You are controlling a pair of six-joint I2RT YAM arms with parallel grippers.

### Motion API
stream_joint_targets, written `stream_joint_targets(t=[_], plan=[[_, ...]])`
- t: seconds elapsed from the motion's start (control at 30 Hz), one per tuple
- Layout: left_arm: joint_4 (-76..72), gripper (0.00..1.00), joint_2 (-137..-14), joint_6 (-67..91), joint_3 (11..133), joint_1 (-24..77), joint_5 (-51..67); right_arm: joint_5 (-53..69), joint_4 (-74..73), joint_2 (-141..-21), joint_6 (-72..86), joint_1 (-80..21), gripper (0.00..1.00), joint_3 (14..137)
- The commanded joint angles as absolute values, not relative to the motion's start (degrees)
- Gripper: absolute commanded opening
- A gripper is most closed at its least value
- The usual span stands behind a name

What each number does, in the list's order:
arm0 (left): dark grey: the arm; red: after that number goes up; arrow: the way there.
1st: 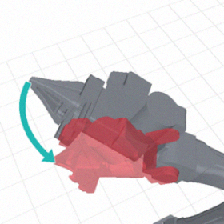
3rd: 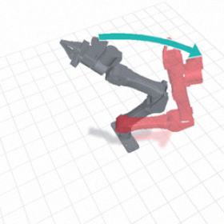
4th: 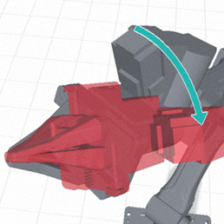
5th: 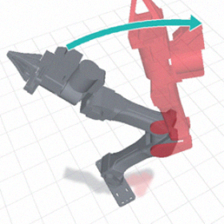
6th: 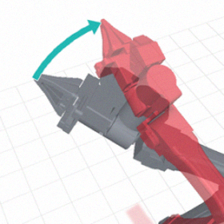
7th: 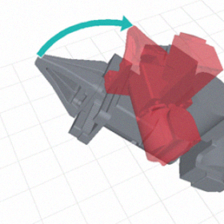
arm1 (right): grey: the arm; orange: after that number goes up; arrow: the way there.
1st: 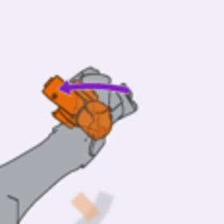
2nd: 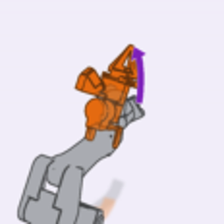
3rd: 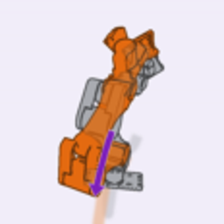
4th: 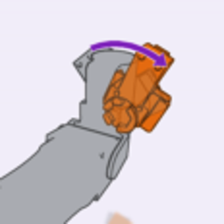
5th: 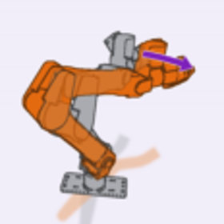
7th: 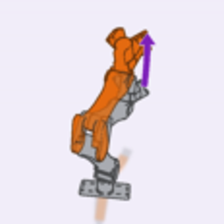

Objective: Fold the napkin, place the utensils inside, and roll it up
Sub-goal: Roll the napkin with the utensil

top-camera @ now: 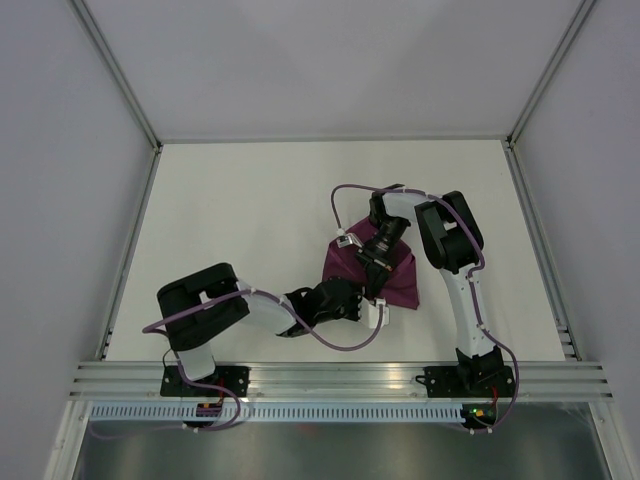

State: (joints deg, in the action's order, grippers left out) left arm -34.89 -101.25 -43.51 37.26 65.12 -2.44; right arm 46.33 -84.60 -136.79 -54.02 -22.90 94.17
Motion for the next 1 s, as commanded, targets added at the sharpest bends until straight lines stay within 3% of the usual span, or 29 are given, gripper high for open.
stream_joint_targets(t=[0.0,0.3,0.53,0.63,0.8,0.97], plan=[[-34.19,0.53,-102.83,-45.62,38.85,65.48,0.87,38.85,-74.62,-139.83,-58.18,-22.41,0.01,93.52],[-28.49,0.34,-104.68,-43.51,41.74,65.30,4.04,39.11,-75.06,-140.18,-58.45,-22.32,0.00,93.60],[-21.11,0.08,-105.73,-38.16,45.35,62.94,7.64,39.90,-75.85,-139.66,-59.32,-22.24,0.00,93.17],[-16.62,0.02,-105.73,-34.73,47.63,60.74,12.29,40.52,-76.55,-139.04,-59.76,-21.97,0.01,92.90],[-9.94,0.02,-106.26,-29.80,52.11,56.87,22.66,41.92,-75.94,-135.71,-59.06,-20.92,0.13,92.64],[-4.84,0.02,-107.66,-25.23,55.71,53.79,30.74,43.77,-74.97,-129.75,-57.05,-18.90,0.34,93.08]])
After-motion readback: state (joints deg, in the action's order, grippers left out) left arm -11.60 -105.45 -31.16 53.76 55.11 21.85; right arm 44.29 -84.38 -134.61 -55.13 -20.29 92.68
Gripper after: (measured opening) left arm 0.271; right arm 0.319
